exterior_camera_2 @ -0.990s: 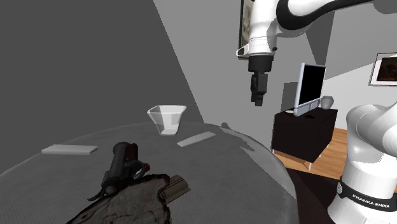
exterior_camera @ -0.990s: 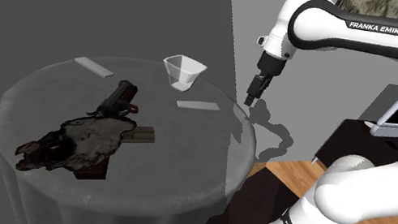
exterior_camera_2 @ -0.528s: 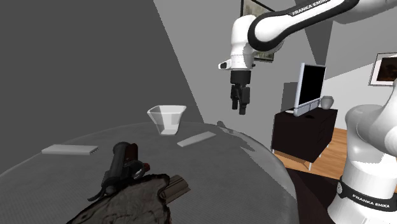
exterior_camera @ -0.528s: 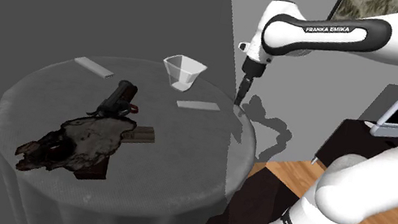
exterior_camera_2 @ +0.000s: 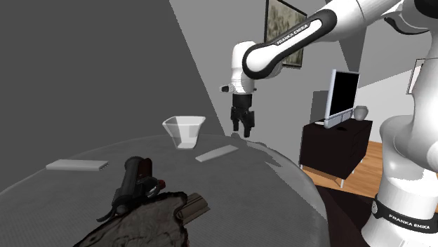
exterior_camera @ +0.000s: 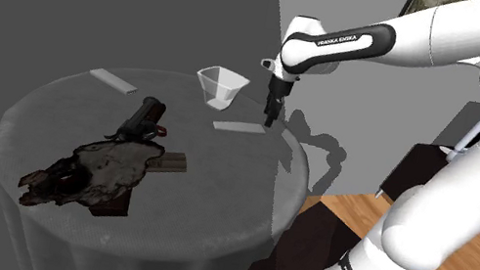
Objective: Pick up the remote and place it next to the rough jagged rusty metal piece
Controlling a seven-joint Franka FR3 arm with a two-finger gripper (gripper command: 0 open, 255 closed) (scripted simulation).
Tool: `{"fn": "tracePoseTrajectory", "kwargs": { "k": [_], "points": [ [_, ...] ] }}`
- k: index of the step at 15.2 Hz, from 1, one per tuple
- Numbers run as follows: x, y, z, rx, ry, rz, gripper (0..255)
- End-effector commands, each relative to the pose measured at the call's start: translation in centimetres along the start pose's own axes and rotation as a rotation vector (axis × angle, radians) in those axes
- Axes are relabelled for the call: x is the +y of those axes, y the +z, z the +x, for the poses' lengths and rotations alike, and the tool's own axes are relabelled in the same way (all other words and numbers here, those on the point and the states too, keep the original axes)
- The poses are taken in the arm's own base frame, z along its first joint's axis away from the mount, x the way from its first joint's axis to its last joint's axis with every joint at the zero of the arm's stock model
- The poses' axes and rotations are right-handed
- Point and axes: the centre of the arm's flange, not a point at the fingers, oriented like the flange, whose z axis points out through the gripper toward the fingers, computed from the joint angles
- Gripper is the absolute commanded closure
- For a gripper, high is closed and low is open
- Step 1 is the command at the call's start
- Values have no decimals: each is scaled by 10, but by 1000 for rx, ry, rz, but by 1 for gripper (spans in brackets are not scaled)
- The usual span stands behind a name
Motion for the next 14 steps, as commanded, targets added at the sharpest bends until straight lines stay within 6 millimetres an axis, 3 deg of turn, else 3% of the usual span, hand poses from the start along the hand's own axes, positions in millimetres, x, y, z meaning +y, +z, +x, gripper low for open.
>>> {"fn": "tracePoseTrajectory", "kwargs": {
  "k": [1, 8, 14],
  "points": [
    [16, 13, 15, -2, -78, -2, 0],
    [66, 61, 76, -10, -333, -9, 0],
    [68, 90, 79, -10, -347, -10, 0]
  ]
}}
